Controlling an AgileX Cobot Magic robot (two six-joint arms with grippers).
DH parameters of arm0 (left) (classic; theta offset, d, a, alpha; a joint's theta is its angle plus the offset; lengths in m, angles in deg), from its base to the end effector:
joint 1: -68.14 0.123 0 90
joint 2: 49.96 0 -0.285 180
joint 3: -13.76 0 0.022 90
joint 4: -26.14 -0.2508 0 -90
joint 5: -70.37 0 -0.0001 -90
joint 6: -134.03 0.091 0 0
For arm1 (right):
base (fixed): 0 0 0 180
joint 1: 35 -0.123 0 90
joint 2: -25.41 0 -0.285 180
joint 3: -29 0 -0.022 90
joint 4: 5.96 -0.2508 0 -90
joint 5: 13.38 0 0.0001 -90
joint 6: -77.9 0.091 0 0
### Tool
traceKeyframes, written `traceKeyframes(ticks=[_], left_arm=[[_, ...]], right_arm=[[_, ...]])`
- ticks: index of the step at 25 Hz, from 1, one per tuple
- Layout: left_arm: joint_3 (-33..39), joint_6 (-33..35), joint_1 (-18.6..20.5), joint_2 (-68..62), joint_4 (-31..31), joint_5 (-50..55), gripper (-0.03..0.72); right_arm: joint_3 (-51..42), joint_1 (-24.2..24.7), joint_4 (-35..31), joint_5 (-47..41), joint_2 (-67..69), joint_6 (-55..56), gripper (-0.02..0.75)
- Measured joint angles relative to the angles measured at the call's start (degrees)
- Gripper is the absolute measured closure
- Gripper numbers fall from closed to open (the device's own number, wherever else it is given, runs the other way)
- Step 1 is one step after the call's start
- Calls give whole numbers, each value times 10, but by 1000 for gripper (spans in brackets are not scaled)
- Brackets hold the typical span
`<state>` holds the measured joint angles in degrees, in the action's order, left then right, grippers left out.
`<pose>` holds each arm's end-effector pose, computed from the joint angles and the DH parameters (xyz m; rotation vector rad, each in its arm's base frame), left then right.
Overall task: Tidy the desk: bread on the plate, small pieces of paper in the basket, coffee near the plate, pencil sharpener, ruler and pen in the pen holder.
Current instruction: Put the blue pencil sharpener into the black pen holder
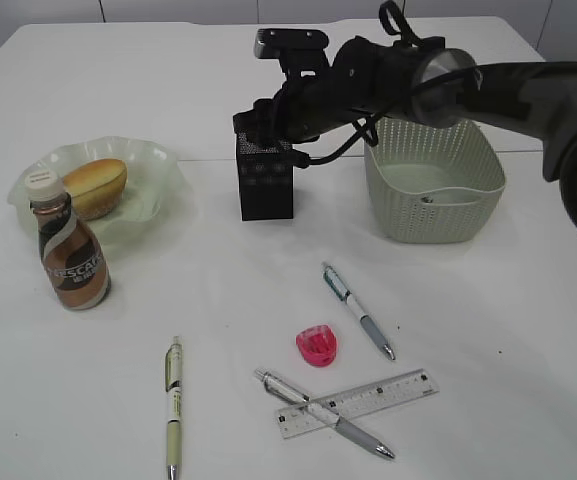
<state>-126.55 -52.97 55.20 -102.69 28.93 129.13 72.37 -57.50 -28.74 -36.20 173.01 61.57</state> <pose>0.1187 -0.0312 0.2815 0.1180 2.6460 -0.1806 0.5143 0.2279 0.1832 -0.4250 2.1734 0.4320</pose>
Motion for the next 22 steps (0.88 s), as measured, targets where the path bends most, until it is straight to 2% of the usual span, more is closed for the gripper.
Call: traceKeyframes(ticks=[22], left_arm=[[0,0,0,0,-5,0,300]], right_arm=[[23,0,-11,-10,9,0,421]])
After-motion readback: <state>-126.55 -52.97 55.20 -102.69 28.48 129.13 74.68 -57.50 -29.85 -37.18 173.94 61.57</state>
